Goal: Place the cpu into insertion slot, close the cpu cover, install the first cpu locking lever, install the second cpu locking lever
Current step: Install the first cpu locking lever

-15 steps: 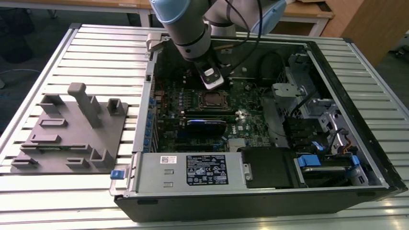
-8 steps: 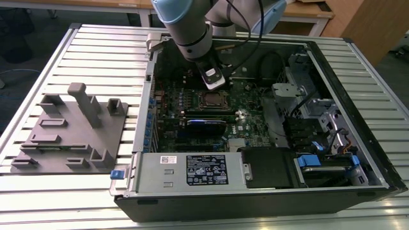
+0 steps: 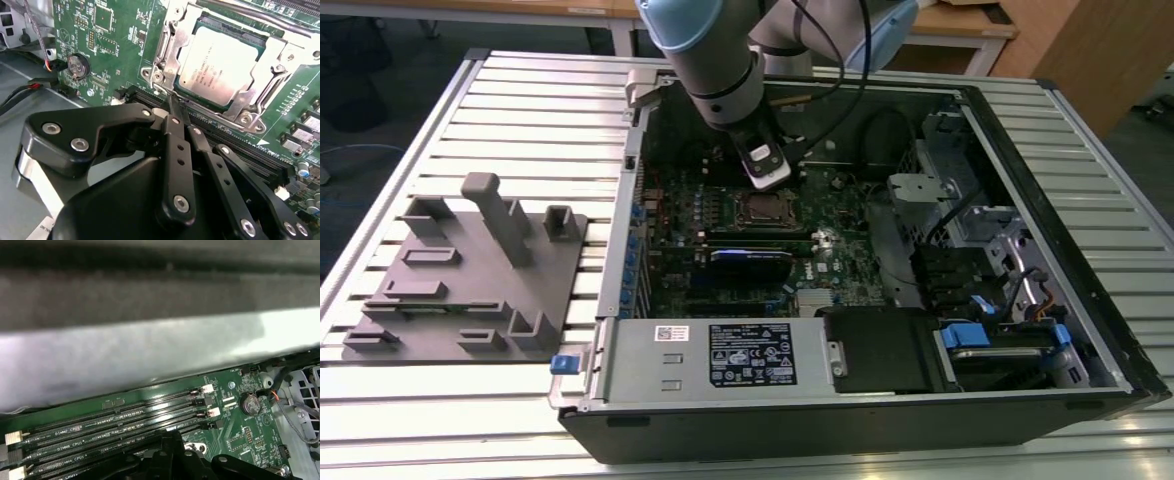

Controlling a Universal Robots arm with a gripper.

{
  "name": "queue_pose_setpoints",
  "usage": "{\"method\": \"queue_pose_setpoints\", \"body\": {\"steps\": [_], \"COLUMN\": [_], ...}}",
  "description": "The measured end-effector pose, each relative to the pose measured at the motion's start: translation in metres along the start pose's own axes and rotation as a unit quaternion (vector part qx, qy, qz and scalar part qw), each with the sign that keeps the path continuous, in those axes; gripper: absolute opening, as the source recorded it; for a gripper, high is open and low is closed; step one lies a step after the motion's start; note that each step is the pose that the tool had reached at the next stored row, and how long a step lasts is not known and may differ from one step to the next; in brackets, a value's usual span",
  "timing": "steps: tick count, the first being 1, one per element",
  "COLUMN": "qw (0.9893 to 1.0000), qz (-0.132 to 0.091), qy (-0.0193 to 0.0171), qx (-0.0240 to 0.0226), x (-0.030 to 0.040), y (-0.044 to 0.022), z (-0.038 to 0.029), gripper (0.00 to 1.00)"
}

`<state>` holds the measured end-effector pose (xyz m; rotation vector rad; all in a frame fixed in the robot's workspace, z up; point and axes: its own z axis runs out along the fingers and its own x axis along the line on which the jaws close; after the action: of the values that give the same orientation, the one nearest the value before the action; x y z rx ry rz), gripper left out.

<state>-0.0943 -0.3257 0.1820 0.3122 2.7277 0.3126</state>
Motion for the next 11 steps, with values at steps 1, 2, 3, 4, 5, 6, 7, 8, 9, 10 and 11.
{"method": "queue_pose_setpoints", "body": {"steps": [1,2,3,4,5,6,7,8,9,10,11], "qw": [1.0000,1.0000,1.0000,1.0000,1.0000,1.0000,1.0000,1.0000,1.0000,1.0000,1.0000], "qz": [0.000,0.000,0.000,0.000,0.000,0.000,0.000,0.000,0.000,0.001,0.001], "qy": [0.0000,0.0000,0.0000,0.0000,0.0000,0.0001,0.0001,0.0001,0.0002,0.0003,0.0004], "qx": [-0.0002,-0.0004,-0.0004,-0.0004,-0.0005,-0.0005,-0.0005,-0.0008,-0.0012,-0.0015,-0.0019], "x": [0.0000,0.0000,0.0000,0.0000,0.0000,-0.0001,-0.0003,-0.0006,-0.0009,-0.0011,-0.0013], "y": [0.0000,0.0000,0.0000,0.0000,0.0000,0.0000,0.0002,0.0005,0.0007,0.0008,0.0009], "z": [0.0000,0.0001,0.0001,0.0000,0.0000,-0.0003,-0.0010,-0.0017,-0.0025,-0.0031,-0.0035], "gripper": [0.10,0.10,0.10,0.10,0.10,0.10,0.10,0.10,0.10,0.10,0.10]}}
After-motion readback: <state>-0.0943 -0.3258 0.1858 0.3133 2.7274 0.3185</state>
